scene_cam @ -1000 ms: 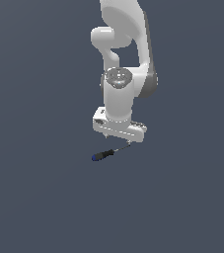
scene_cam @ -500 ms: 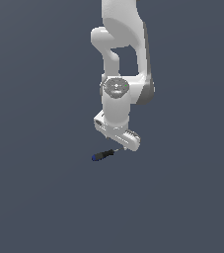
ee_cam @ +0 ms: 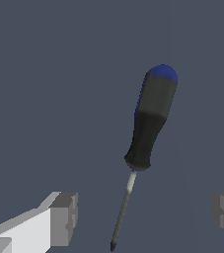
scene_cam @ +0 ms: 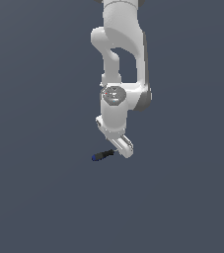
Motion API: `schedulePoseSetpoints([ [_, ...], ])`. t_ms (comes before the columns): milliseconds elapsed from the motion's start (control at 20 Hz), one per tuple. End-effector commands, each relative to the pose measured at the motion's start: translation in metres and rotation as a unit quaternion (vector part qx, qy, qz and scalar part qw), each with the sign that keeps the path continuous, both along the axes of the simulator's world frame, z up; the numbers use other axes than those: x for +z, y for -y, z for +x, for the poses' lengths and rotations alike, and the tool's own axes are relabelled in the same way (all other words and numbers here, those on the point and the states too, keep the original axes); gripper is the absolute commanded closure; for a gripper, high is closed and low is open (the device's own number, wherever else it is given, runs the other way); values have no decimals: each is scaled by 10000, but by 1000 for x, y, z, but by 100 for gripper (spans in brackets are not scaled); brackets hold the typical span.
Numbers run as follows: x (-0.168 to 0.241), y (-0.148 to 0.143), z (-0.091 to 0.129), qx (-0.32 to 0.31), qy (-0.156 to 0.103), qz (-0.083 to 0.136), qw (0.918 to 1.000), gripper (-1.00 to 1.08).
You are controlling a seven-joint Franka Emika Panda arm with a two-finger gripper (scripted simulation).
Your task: Pick up the object and move it to a goal position.
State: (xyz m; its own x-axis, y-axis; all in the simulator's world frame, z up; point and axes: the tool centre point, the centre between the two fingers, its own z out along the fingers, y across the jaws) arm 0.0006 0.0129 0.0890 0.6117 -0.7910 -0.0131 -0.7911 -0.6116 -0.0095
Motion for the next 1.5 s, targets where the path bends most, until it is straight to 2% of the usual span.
schedulePoseSetpoints([
  [0, -6, 2, -1, -341, -4, -18, 9994, -92],
  [300, -17, 6, -2, -925, -9, -54, 9957, -92],
  [600, -23, 8, -3, -1237, -8, -76, 9923, -92],
  [1050, -29, 9, -3, -1276, -9, -79, 9918, -92],
  [1450, -64, 9, -4, -1295, -9, -79, 9915, -92],
])
